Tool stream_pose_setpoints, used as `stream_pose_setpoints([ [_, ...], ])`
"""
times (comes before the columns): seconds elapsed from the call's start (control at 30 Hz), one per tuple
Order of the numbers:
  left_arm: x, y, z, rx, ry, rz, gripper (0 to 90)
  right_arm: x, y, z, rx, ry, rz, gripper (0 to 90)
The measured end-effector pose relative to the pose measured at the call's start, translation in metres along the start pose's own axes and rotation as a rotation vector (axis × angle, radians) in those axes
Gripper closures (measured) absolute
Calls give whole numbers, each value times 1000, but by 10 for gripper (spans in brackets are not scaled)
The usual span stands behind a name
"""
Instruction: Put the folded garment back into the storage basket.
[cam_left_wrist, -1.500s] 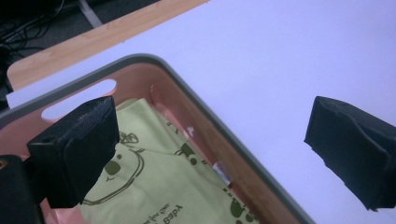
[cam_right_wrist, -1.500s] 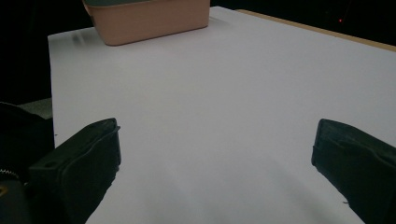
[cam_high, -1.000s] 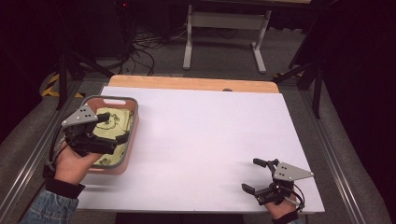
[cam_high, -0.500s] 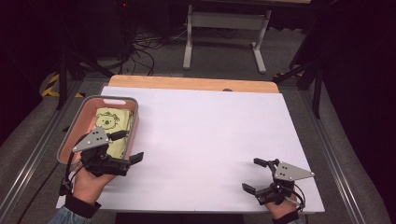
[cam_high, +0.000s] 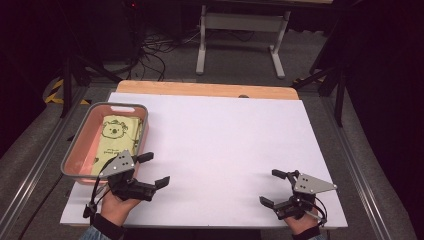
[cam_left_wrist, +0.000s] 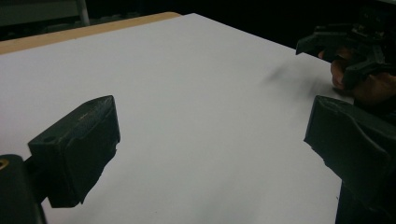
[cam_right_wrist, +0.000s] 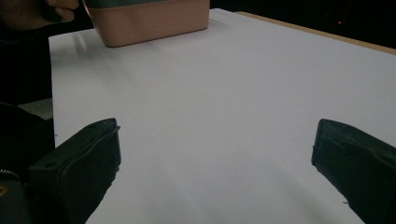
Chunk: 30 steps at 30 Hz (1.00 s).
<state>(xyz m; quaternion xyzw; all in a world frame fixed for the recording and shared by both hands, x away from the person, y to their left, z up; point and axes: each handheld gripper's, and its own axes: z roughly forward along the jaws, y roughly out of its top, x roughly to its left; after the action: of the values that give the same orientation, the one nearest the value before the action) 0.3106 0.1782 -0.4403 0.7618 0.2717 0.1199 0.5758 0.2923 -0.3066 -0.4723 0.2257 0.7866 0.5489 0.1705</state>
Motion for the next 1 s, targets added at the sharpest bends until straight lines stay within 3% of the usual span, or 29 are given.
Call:
stream_pose_setpoints([
  [0.07,-2,-2,3,3,-3,3,42,0,0,0,-1,2,0,18],
  [0.1,-6,-5,6,1,4,26,43,0,0,0,-1,1,0,18],
  [0.5,-13,-25,31,43,-41,13,40,0,0,0,-1,3,0,18],
  [0.6,-10,-31,35,50,-40,16,40,0,0,0,-1,3,0,18],
  [0.67,-7,-36,37,53,-49,-4,39,0,0,0,-1,4,0,18],
  [0.77,-5,-39,39,55,-44,-11,38,0,-1,0,-1,6,2,18],
  [1.0,-6,-46,46,78,1,26,31,-1,-1,1,0,9,7,18],
])
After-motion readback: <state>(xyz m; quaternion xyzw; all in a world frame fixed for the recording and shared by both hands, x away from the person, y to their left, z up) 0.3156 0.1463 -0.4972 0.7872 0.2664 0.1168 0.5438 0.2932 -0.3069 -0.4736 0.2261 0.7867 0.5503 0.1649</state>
